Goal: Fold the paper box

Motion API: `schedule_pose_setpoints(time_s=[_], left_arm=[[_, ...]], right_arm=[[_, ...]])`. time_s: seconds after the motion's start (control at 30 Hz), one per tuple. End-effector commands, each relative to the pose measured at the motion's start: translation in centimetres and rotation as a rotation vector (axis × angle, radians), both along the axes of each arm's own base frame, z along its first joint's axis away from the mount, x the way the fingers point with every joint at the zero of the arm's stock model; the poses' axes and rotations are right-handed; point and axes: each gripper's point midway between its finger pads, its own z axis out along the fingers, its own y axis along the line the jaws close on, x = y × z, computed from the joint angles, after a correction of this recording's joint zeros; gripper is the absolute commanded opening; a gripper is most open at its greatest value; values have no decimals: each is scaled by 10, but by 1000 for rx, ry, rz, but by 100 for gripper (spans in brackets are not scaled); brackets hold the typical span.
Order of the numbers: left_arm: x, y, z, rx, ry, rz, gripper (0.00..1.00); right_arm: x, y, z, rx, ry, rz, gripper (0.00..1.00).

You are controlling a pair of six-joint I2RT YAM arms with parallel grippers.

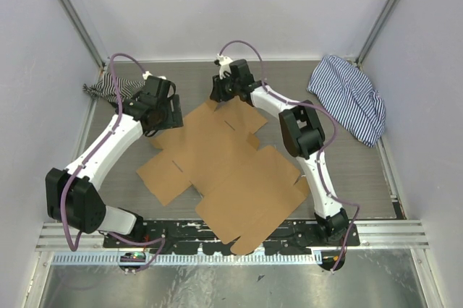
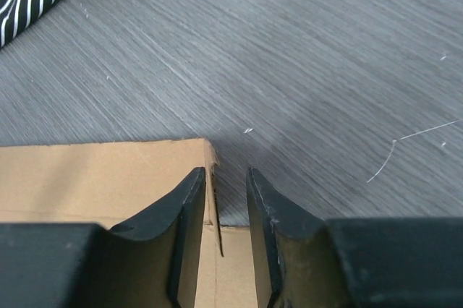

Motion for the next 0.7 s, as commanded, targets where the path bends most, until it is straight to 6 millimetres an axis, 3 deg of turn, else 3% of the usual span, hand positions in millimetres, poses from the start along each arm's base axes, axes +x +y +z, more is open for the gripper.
schedule_pose_setpoints(time_s=[0.0, 0.2, 0.33, 0.4, 0.67], left_arm=[[-2, 2, -2, 9, 3, -5, 80], [-2, 4, -1, 20, 2, -11, 80], [-2, 5, 2, 22, -1, -15, 79], [-2, 3, 5, 17, -5, -23, 79], [7, -4, 25, 16, -44, -96, 79]], right_arm=[[-4, 11, 23, -3, -55, 37, 34], [-15, 12, 19, -33, -36, 60, 32], [-14, 5, 24, -54, -65, 21, 8], [-17, 0, 38, -47, -101, 7, 1], [-40, -18, 108, 9, -234, -4, 1]])
